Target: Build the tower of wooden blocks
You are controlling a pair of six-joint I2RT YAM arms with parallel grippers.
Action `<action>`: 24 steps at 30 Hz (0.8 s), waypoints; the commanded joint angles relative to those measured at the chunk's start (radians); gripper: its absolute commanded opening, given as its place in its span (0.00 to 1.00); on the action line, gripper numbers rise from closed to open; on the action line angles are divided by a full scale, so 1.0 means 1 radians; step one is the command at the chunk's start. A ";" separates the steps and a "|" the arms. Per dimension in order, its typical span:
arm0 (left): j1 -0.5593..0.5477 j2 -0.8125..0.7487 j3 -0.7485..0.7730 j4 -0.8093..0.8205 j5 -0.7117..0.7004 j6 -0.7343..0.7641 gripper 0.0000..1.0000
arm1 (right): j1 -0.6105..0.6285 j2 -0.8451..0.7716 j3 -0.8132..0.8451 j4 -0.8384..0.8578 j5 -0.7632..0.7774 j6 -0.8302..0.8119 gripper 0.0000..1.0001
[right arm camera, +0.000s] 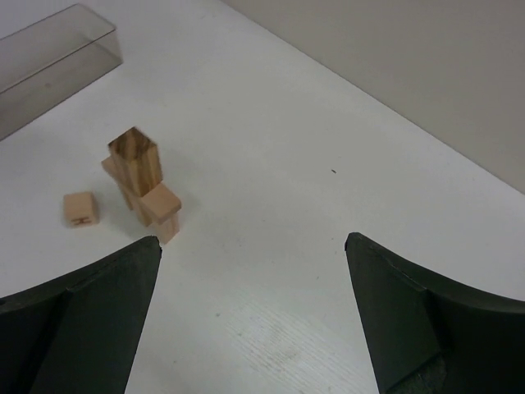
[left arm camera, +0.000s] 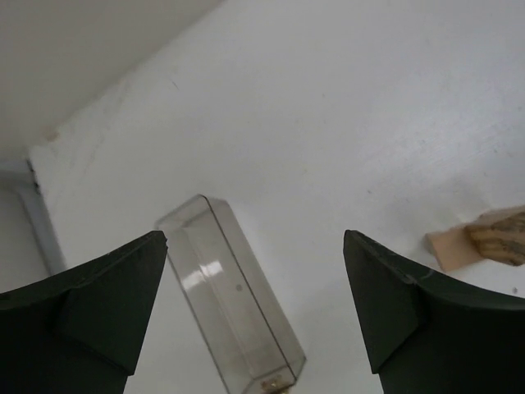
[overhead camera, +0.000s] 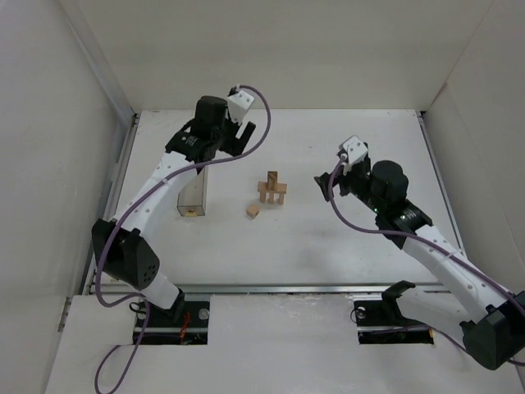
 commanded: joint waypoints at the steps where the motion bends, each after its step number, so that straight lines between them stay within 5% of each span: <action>1: 0.001 -0.032 -0.169 -0.066 0.071 -0.143 0.81 | -0.006 0.050 0.105 0.043 0.178 0.164 1.00; 7: 0.001 -0.072 -0.399 -0.039 0.299 -0.142 0.76 | -0.006 0.081 0.135 -0.025 0.158 0.135 1.00; 18: -0.145 -0.055 -0.576 0.128 0.287 -0.133 0.82 | -0.006 -0.005 0.045 0.034 0.158 0.135 1.00; 24: -0.200 0.028 -0.576 0.204 0.123 -0.189 0.79 | -0.006 -0.037 0.045 0.014 0.181 0.144 1.00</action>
